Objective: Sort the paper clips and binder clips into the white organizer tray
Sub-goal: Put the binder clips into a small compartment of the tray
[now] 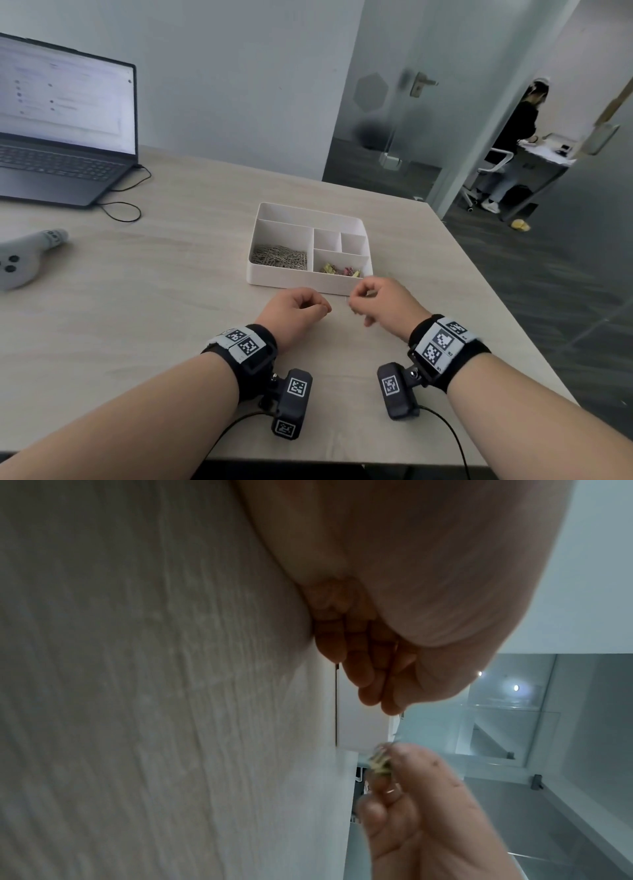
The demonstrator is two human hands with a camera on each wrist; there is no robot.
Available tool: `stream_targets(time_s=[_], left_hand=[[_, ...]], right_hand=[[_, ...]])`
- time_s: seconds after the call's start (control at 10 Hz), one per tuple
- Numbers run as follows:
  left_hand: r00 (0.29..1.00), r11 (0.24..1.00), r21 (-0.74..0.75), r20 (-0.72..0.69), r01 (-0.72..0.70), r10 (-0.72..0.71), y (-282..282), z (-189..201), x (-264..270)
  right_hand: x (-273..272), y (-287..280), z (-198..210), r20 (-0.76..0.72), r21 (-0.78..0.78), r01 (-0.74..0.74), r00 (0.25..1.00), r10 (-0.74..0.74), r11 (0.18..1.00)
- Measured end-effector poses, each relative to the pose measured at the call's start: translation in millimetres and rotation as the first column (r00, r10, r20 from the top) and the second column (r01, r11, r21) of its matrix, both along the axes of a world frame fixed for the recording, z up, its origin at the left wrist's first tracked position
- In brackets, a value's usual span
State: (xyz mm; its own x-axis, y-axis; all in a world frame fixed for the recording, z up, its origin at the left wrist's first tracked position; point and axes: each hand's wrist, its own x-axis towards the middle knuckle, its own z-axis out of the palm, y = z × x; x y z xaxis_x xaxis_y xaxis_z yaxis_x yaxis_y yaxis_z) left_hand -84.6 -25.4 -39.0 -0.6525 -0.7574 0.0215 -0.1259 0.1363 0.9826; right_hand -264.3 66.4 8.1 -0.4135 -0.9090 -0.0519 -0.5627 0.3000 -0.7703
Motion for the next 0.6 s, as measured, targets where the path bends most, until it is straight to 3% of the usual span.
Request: stream_targets(time_s=[0.1,0.2,0.5,0.6], left_hand=[[1.000,1.000,-0.006,0.012,-0.005,0.006,-1,1,-1],[1.000,1.000,-0.012,0.022,-0.008,0.009,-1,1,0],[1.000,1.000,0.003,0.004,0.018,-0.018,-3,-1,-1],[1.000,1.000,0.005,0.016,0.013,-0.013,-4,-1,-2]], right_hand=[[1,-15,13,0.208,-0.213,0.141,0.973,-0.096,0.967],[-2,-35,19,0.267,-0.265,0.233,0.950,-0.161,0.936],[-3,-59,15,0.088,-0.137,0.232,0.971,-0.222,0.963],[-4,-51,12,0.066,-0.162,0.219,0.975,-0.211,0.962]])
